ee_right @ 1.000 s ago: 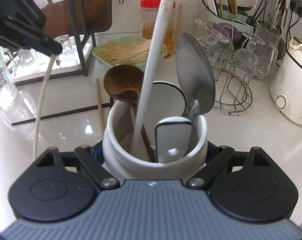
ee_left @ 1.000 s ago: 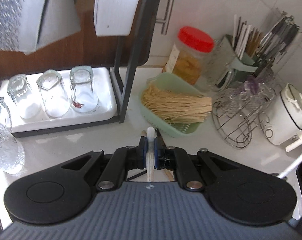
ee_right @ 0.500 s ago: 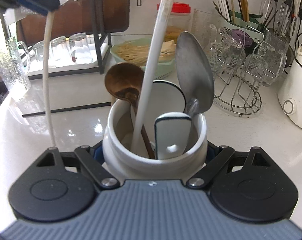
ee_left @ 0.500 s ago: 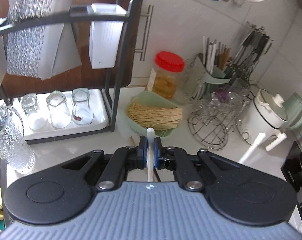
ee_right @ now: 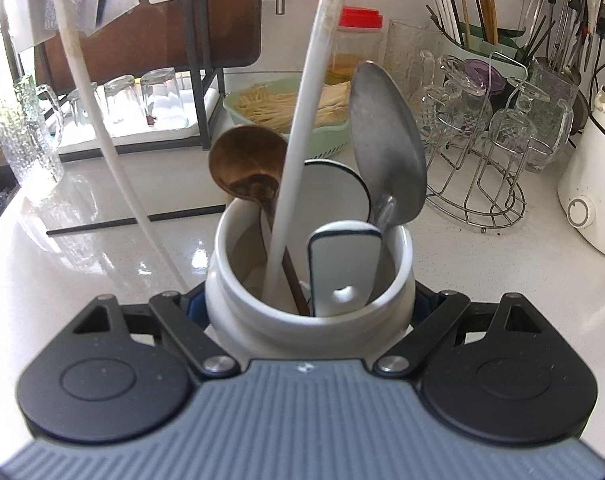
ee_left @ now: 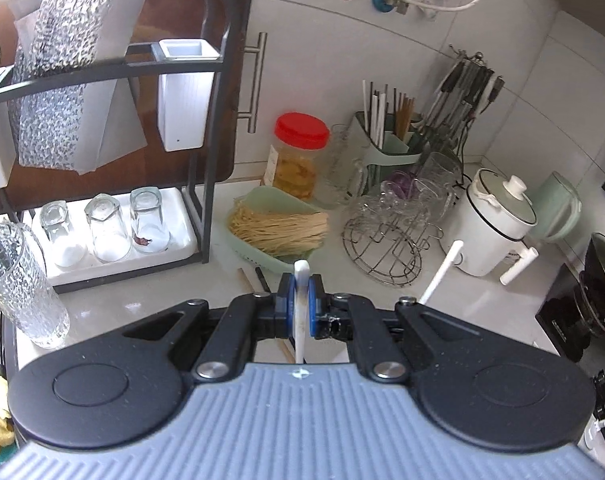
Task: Organize utensils
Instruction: 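Lift the second white chopstick with the left gripper toward the mug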
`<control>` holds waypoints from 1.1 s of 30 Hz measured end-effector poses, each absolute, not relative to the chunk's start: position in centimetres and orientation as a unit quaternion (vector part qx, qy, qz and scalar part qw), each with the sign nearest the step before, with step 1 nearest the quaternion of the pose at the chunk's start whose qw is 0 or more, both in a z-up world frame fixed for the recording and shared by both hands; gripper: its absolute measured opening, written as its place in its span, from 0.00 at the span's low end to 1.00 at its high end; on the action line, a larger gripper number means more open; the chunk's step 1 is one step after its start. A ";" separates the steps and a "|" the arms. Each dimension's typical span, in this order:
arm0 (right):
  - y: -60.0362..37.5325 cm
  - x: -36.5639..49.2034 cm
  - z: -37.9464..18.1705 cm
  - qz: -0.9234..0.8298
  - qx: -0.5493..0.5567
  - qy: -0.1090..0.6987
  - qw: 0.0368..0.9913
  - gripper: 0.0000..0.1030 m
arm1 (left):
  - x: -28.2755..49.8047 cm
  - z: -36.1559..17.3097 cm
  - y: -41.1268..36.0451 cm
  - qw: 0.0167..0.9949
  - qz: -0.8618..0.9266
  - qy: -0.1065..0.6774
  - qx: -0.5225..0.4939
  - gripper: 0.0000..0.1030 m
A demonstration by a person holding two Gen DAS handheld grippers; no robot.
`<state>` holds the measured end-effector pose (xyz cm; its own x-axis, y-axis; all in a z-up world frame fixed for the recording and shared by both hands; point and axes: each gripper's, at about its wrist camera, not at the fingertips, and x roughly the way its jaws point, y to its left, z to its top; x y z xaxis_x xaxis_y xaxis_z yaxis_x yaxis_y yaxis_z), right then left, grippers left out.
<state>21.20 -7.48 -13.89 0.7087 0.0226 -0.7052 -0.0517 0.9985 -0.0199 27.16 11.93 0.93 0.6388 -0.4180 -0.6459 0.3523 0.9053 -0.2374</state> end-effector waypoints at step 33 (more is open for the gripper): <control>-7.5 21.2 -13.9 0.019 -0.018 0.382 0.924 0.89 | 25.6 15.6 7.5 0.894 -0.347 0.280 0.036 0.08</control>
